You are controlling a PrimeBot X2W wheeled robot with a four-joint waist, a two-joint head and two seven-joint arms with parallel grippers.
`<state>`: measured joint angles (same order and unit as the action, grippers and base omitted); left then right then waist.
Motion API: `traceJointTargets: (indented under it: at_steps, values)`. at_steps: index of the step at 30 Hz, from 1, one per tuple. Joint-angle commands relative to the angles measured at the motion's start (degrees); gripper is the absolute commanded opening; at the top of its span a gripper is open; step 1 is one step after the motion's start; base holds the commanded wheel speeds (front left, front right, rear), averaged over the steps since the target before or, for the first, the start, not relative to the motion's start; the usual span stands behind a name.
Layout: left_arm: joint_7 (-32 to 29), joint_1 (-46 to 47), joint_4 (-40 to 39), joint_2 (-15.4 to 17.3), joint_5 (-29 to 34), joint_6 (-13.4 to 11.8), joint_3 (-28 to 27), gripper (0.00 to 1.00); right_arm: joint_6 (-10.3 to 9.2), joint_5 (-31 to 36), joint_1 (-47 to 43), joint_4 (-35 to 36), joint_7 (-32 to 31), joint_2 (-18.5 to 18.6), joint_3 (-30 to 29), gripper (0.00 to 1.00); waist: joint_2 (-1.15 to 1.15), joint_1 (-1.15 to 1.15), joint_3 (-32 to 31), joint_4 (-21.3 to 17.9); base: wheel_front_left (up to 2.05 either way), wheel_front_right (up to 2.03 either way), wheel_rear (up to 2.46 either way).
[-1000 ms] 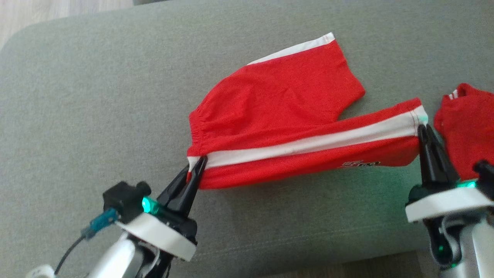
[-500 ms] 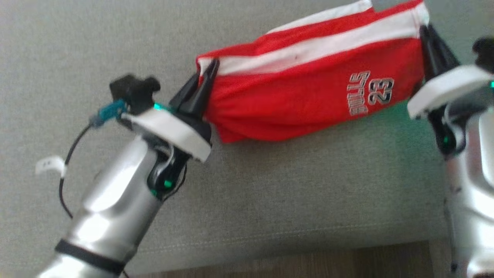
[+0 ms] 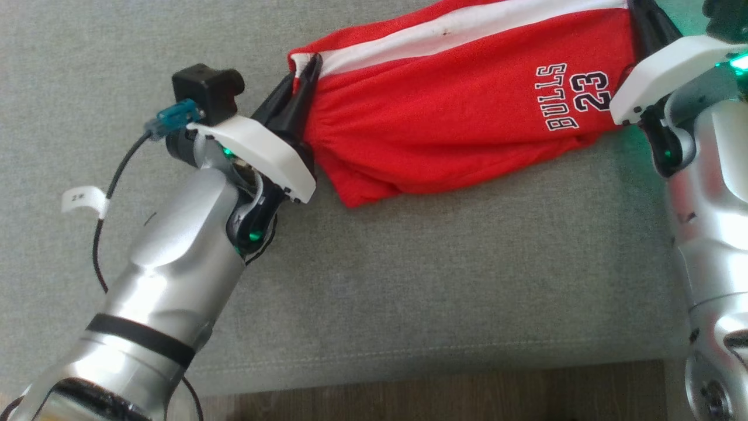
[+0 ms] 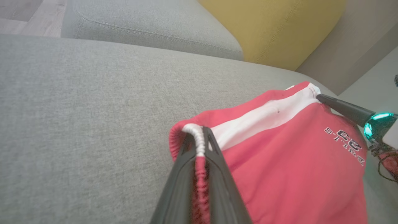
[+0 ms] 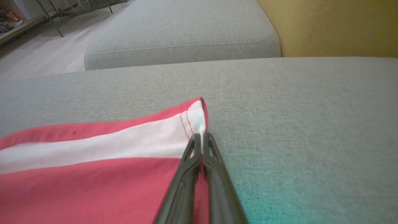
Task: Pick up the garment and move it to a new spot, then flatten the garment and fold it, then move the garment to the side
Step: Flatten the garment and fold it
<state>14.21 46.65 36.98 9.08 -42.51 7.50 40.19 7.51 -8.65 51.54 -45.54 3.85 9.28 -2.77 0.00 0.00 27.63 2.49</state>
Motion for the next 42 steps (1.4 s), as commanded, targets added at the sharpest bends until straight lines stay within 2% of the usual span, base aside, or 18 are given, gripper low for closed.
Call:
traceJointTargets:
  at_steps: [1,2,3,4,5,8,14,17,27,35,36,37,38,42]
  values:
    - [0.5,2.5,0.0,1.0,0.6,-0.1,-1.1,0.0,-0.02,-1.5,2.3,-0.3,1.3,-0.2,1.6,0.3,0.0,0.0,-0.1,0.3,0.0,0.0,0.0]
    - [0.5,2.5,0.7,0.7,0.7,-0.1,-0.8,0.24,-0.02,-2.2,2.8,-1.4,1.8,0.0,1.8,0.62,0.0,0.0,-0.2,0.4,0.0,0.0,0.0]
    - [0.6,2.6,1.3,0.3,0.8,-0.1,-0.6,0.77,-0.02,-3.0,3.1,-2.5,2.4,0.2,2.0,1.0,0.0,0.0,-0.5,0.6,0.0,0.0,0.0]
    - [0.6,2.6,1.8,0.1,1.0,-0.1,-0.5,1.0,-0.02,-3.9,3.3,-3.5,3.0,0.4,2.1,1.0,0.0,0.0,-0.8,0.8,0.0,0.0,0.0]
    - [0.6,2.5,2.1,-0.2,1.4,-0.3,-0.5,1.0,-0.02,-4.8,3.3,-4.4,3.6,0.5,2.4,1.0,0.0,0.0,-1.3,0.9,0.0,0.0,0.0]
    - [0.7,0.1,0.7,-0.1,4.1,-3.0,-1.6,1.0,-0.02,-8.3,1.8,-7.0,4.2,0.6,4.4,1.0,0.0,0.0,-4.1,0.5,0.0,0.0,0.0]
    - [0.8,-9.3,-11.7,0.9,14.3,-11.1,-5.9,1.0,-0.02,-13.4,-1.0,-11.4,2.2,2.1,6.2,1.0,0.0,0.0,-8.5,1.7,0.0,0.0,0.0]
    - [0.8,-15.4,-18.1,0.1,18.6,-13.7,-7.5,1.0,-0.02,-13.8,-1.6,-15.0,1.8,3.9,6.1,1.0,0.0,0.0,-10.5,3.9,0.0,0.0,0.0]
    - [0.8,-30.7,-29.4,-1.4,24.9,-16.2,-8.3,1.0,-0.02,-13.6,-2.8,-25.8,-2.2,5.6,5.0,1.0,0.0,0.0,-15.6,10.8,0.0,0.0,0.0]
    - [0.8,-38.3,-35.1,-1.8,26.7,-17.3,-8.8,1.0,-0.02,-10.9,-5.8,-28.3,-9.3,8.2,0.2,1.0,0.0,0.0,-17.1,14.9,0.0,0.0,0.0]
    - [0.8,-38.8,-35.4,-1.9,26.8,-17.3,-8.9,1.0,-0.02,-10.4,-6.2,-28.4,-10.1,8.2,-0.8,0.8,0.0,0.0,-17.1,15.2,0.0,0.0,0.0]
    - [0.8,-39.2,-35.6,-2.0,26.8,-17.4,-9.0,1.0,-0.02,-10.0,-6.4,-28.4,-10.8,8.2,-1.7,0.3,0.0,0.0,-17.0,15.4,0.0,0.0,0.0]
    - [0.8,-39.5,-35.8,-2.2,26.7,-17.3,-9.1,1.0,-0.02,-9.5,-6.6,-28.4,-11.5,8.0,-2.6,0.0,0.0,0.0,-16.9,15.5,0.0,0.0,0.0]
    - [0.8,-40.0,-36.3,-2.6,26.8,-17.4,-10.0,1.0,-0.02,-6.8,-5.9,-28.4,-11.5,7.4,-5.1,0.0,0.0,0.0,-16.5,14.9,0.0,0.0,0.0]
